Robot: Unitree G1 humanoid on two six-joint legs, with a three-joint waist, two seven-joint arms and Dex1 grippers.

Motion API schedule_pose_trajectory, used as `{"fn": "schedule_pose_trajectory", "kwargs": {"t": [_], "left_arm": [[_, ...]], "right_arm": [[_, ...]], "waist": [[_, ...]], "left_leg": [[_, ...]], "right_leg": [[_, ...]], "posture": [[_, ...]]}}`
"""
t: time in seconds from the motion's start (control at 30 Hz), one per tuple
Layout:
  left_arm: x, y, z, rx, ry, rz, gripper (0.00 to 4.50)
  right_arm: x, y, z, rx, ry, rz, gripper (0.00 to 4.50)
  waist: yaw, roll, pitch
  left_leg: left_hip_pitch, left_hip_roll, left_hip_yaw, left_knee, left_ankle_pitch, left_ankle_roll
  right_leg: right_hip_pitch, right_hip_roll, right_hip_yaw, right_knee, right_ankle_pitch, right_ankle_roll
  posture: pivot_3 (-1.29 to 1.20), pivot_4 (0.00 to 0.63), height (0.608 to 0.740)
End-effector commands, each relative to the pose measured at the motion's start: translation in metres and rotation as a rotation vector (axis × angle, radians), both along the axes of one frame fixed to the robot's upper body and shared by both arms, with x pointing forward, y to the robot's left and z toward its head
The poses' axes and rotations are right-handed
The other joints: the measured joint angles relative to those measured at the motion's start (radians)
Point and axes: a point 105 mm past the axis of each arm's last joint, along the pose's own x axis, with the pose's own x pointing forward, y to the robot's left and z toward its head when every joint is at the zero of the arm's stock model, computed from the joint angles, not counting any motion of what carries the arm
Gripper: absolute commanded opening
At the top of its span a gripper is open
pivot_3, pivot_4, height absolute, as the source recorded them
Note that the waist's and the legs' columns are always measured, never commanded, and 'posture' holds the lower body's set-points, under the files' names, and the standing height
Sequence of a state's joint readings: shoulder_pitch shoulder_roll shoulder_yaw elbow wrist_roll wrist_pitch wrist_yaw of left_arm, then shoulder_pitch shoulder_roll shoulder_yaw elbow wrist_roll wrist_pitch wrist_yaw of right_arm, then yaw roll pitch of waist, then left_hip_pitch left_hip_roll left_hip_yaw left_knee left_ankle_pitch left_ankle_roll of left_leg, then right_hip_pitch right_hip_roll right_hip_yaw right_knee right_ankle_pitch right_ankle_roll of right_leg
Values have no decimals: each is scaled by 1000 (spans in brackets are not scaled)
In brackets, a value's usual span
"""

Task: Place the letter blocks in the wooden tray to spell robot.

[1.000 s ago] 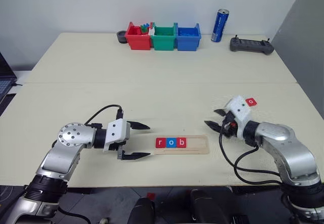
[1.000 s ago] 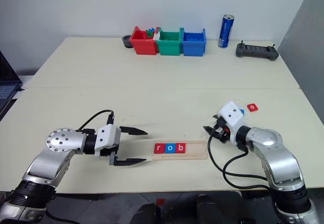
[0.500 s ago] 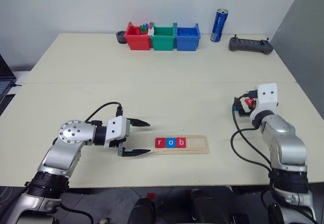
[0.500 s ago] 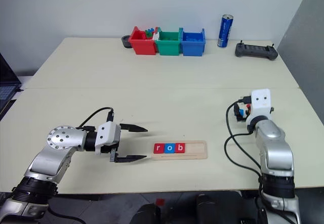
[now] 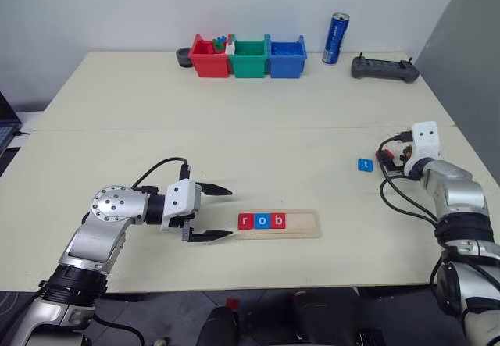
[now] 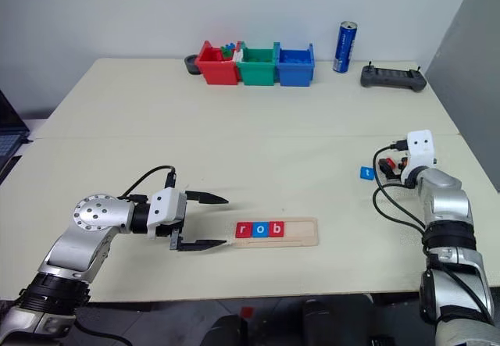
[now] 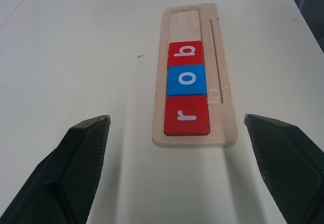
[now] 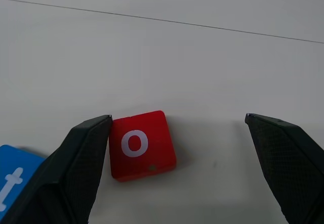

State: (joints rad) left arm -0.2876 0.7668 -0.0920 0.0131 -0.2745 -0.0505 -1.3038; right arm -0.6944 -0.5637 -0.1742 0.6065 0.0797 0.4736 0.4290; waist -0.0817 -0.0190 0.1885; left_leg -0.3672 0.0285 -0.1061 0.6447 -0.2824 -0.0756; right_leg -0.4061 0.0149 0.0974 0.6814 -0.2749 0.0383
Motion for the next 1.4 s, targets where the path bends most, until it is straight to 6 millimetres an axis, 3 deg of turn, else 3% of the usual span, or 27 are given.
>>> {"fn": "schedule_pose_trajectory", "kwargs": {"t": [0.03,0.2,0.4,0.57,0.7,0.83,1.1,1.2,1.27,1.4], "left_arm": [[-1,-1,9,-12,-29,-15,4500],[-1,-2,10,-15,-28,-12,4500],[-2,-2,10,-16,-26,-12,4500],[-2,-3,10,-17,-24,-13,4500],[-1,-3,10,-16,-24,-13,4500],[-1,-3,10,-17,-23,-13,4500],[-2,-4,8,-16,-18,-14,4500],[-1,-5,9,-20,-21,-14,4500],[-2,-4,9,-24,-20,-10,4500],[-4,-3,7,-23,-8,-12,4500]], "right_arm": [[0,-3,-6,-11,27,18,4474],[0,-2,-13,4,50,31,4312],[-1,-2,-15,-19,44,37,2510],[-1,-4,-11,-85,7,38,2510],[-4,-5,-19,-68,33,26,2510],[-7,-3,-18,-13,24,13,1556],[-22,2,-5,55,-10,7,1476],[-37,12,13,43,-55,48,1476],[-59,27,23,8,-81,98,1476],[-106,59,20,31,-70,99,1476]], "waist": [[-2,0,0],[-3,0,0],[-1,0,0],[-1,0,0],[-1,0,0],[1,0,0],[1,0,0],[2,0,0],[4,1,0],[6,2,0]], "left_leg": [[0,0,0,0,0,0],[1,0,0,0,0,0],[1,0,0,1,0,0],[1,0,0,0,0,0],[1,0,0,0,0,0],[1,0,-1,0,0,0],[0,0,-1,0,0,0],[0,0,-1,0,0,0],[-1,0,-2,0,0,0],[-2,0,-3,-1,0,0]], "right_leg": [[0,0,0,0,0,0],[1,0,0,0,0,0],[1,0,0,0,0,0],[1,0,0,0,0,0],[1,0,0,0,0,0],[1,0,0,0,0,0],[1,0,0,0,0,0],[1,0,-1,0,0,0],[0,0,-1,0,0,0],[-1,0,-1,0,0,0]], "posture": [[0,150,740],[0,150,740],[0,150,740],[0,150,740],[0,150,740],[0,150,740],[0,150,740],[0,150,740],[0,150,740],[0,150,740]]}}
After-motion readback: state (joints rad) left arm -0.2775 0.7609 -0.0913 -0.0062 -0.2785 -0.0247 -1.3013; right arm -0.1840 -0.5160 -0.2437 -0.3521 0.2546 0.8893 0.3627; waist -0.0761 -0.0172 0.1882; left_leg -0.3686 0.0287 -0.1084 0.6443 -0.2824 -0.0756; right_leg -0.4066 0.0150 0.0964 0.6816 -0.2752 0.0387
